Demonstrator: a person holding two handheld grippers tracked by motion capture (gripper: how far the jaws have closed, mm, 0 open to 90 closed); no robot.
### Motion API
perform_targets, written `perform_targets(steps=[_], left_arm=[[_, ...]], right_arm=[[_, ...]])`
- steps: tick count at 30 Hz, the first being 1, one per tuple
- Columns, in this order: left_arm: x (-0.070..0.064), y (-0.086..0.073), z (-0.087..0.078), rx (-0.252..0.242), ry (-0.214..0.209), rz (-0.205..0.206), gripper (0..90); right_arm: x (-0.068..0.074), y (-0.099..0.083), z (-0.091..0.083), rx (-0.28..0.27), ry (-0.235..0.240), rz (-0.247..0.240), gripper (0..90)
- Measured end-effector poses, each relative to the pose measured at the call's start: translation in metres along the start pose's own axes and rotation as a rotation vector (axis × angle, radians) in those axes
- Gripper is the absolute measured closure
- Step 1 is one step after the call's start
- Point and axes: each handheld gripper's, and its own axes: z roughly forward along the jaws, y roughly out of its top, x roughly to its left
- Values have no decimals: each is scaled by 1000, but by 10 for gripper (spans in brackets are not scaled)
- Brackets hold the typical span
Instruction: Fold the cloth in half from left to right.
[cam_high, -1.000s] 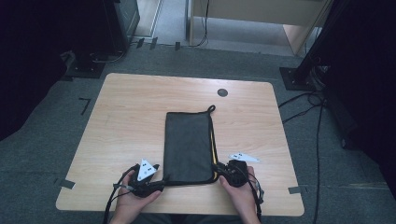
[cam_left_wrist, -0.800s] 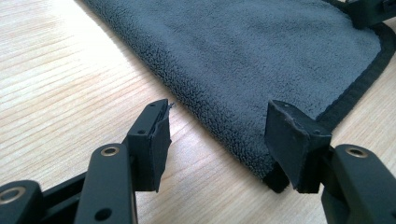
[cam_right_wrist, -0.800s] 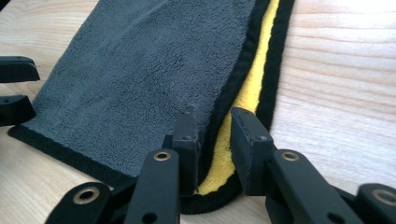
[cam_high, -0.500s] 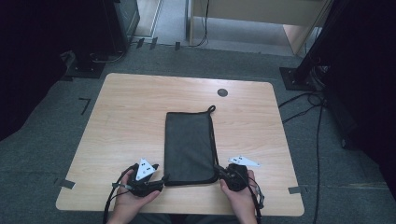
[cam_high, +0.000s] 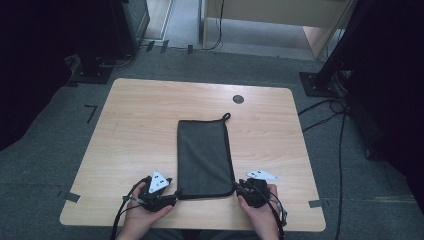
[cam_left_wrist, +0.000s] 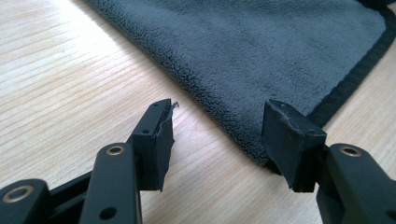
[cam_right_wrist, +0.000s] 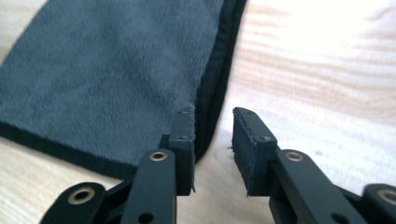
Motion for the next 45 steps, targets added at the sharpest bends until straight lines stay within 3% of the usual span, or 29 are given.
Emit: perform_targets(steps=[3, 5, 9, 13, 18, 21, 24, 29, 31, 32, 33, 35, 37, 38, 39, 41, 45], left_arm=[[-1, 0, 1, 21, 24, -9, 445], [-4, 1, 2, 37, 57, 20, 441], [-4, 2, -1, 60, 79, 29, 441], [1, 0, -7, 92, 56, 26, 444], [2, -2, -10, 87, 44, 56, 444], [6, -1, -11, 40, -7, 11, 398], [7, 0, -10, -3, 11, -32, 385], [1, -4, -4, 35, 70, 8, 381], [0, -5, -4, 35, 78, 20, 383], [0, -5, -4, 32, 79, 17, 383], [0, -5, -4, 32, 76, 15, 383], [1, -6, -4, 31, 69, 9, 383], [2, -6, -5, 32, 68, 12, 383], [2, -6, -5, 33, 65, 13, 382], [2, -6, -5, 33, 64, 14, 381], [3, -5, -4, 33, 58, 10, 378], [2, -4, -3, 33, 61, 15, 368]], right_arm=[[1, -5, 0, -13, -11, -8, 665], [3, -6, 0, -14, -31, -34, 650], [6, -7, -1, 1, -22, -20, 653], [11, -15, -6, 3, -13, -29, 622], [14, -16, -9, 17, -13, -39, 549], [8, -4, -11, -64, -2, -22, 529], [5, 17, -1, -100, -19, -39, 507], [1, 41, 33, -84, -3, -19, 434], [-1, 43, 49, -59, -53, -49, 390], [-3, 42, 53, -84, -97, -96, 361], [-7, 43, 54, -85, -108, -105, 332], [-18, 47, 51, -76, -120, -54, 312], [-27, 51, 50, -72, -107, -15, 312], [-30, 54, 49, -79, -114, -5, 384], [-32, 57, 49, -94, -127, -7, 382], [-36, 68, 50, -114, -66, 23, 386], [-33, 99, 65, -151, -58, -21, 413]])
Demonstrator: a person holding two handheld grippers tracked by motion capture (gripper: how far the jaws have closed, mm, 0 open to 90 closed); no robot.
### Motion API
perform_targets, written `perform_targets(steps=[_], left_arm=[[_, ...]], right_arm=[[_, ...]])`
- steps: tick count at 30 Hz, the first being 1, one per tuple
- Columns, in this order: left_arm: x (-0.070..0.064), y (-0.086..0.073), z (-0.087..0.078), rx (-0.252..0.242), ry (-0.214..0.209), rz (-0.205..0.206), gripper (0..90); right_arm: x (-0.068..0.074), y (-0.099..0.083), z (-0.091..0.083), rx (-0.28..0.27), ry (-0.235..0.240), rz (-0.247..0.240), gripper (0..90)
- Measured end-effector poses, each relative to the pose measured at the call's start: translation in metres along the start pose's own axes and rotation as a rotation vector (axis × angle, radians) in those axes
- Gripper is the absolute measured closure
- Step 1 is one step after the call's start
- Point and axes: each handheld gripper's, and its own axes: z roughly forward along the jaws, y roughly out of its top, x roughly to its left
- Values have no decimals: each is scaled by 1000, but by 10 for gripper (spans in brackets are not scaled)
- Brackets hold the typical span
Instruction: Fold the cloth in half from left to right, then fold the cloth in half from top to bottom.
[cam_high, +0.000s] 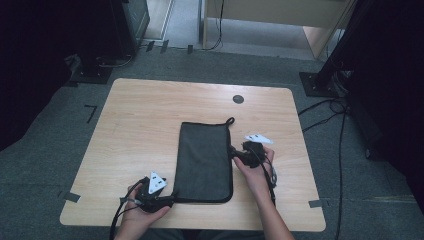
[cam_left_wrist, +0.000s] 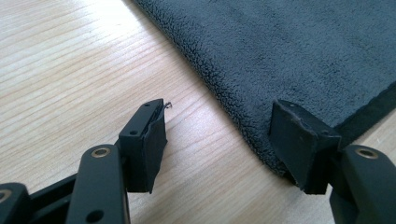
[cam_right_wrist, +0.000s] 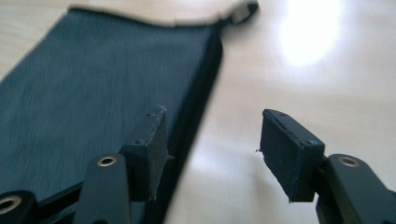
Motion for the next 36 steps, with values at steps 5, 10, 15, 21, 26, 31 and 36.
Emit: perform_targets(steps=[5, 10, 15, 21, 26, 31, 36], left_arm=[[0, -1, 0, -8, 3, 2, 367], [-2, -2, 0, -14, 10, 1, 371], [-2, -3, 0, -18, 13, -2, 376], [-2, -3, 0, -19, 11, -1, 379], [-2, -4, 0, -21, 12, 0, 379], [-2, -4, -1, -22, 17, -1, 379], [-1, -2, -2, -24, 2, -2, 358]], right_arm=[[7, 32, 41, -4, -36, -16, 371], [11, 43, 71, 66, -137, -124, 390], [-12, 49, 77, 89, -170, -42, 342], [-11, 56, 71, 25, -130, -35, 402], [-11, 57, 76, 81, -19, -50, 396], [-18, 54, 80, 105, -16, -39, 412], [-18, 51, 79, 109, 20, -70, 412]])
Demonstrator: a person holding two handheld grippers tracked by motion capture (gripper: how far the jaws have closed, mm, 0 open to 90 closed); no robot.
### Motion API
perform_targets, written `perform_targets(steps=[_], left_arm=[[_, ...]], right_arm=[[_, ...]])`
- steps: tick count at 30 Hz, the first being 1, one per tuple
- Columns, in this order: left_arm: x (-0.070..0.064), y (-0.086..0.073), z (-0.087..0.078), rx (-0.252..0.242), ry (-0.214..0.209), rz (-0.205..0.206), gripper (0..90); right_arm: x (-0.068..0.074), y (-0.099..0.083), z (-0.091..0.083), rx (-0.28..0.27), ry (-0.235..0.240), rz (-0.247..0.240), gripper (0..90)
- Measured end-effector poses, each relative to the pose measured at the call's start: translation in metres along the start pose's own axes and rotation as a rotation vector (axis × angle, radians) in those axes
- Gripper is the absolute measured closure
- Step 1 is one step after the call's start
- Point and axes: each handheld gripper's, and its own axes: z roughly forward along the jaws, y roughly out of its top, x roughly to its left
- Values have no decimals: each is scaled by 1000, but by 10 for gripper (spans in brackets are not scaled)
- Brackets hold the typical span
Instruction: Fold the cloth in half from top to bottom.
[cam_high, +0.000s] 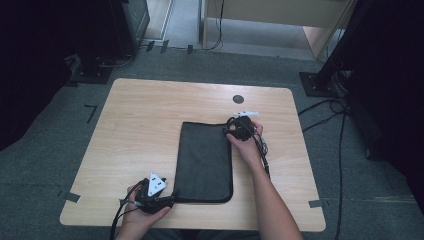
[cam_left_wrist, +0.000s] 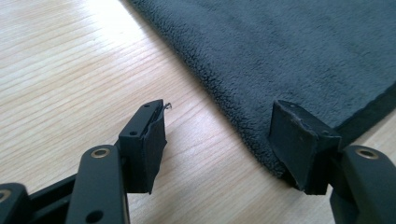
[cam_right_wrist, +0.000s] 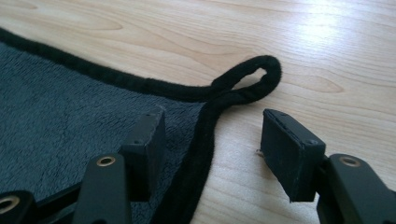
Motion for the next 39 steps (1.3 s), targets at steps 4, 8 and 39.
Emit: perform_targets(steps=[4, 8, 39], left_arm=[[2, 1, 1, 19, -13, -1, 350], [3, 3, 1, 31, -23, 13, 351], [105, 135, 130, -30, 100, -279, 389]], right_arm=[[-1, -3, 1, -7, -41, -39, 400], [-5, -4, 0, -23, -23, -50, 510], [-9, -14, 1, -83, 119, 31, 840]])
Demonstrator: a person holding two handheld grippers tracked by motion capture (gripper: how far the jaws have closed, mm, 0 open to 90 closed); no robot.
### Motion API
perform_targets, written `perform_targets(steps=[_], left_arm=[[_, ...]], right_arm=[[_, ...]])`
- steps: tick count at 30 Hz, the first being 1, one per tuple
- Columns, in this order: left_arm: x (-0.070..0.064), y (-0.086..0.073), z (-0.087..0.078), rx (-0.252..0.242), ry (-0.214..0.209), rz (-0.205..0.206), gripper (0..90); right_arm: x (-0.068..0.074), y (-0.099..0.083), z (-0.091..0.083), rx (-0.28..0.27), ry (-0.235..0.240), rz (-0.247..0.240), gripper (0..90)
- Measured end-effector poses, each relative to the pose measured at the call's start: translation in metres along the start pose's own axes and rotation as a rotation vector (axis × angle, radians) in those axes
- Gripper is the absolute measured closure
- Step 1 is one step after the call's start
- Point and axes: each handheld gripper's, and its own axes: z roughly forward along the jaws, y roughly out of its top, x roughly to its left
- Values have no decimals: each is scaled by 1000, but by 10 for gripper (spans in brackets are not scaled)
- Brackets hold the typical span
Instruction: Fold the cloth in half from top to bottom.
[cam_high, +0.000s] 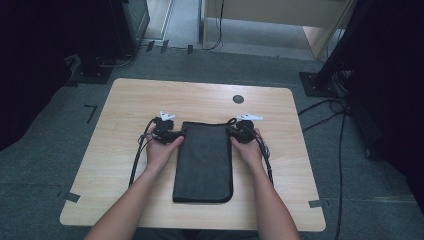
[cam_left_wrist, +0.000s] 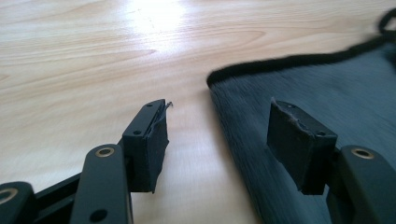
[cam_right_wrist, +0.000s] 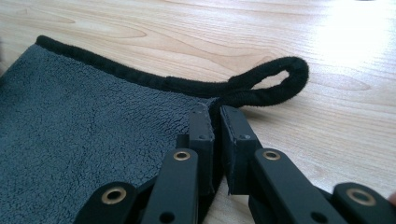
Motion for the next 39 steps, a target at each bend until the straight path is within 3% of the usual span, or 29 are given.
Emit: perform_targets(steps=[2, 4, 8, 9, 11, 14, 17, 19, 23, 27, 32, 37, 39], left_arm=[[-3, 4, 8, 18, 9, -9, 396], [-6, 7, 10, 22, 21, 0, 463], [-13, 7, 13, 33, 18, 61, 624], [-13, 8, 13, 35, 17, 66, 663], [-12, 10, 13, 34, -6, 68, 826], [-13, 22, 14, 46, 14, 110, 878], [-10, 43, 7, 7, 7, 104, 882], [-7, 58, -3, -48, -30, 96, 881], [-6, 68, -26, -143, -94, 137, 880], [-8, 55, -49, -202, -148, 195, 880], [-16, 18, -78, -240, -188, 247, 878], [-27, -24, -96, -224, -212, 311, 875], [-29, -41, -101, -198, -233, 311, 873]], right_arm=[[-3, 1, 0, 4, 16, 19, 841], [-6, 1, 0, 8, 36, 40, 844], [-8, 3, 0, 18, 46, 52, 862], [-8, 4, 0, 21, 48, 46, 864], [-6, 6, 1, 32, 35, 26, 871], [-1, 12, 2, 16, 0, -16, 875], [1, 23, -1, -27, -19, -32, 876], [1, 35, -8, -90, -23, -52, 875], [2, 49, -30, -204, -2, -45, 874], [12, 47, -52, -234, -6, -135, 874], [31, 19, -84, -264, 12, -231, 874], [48, -25, -111, -259, 36, -273, 873], [54, -44, -119, -242, 52, -279, 873]])
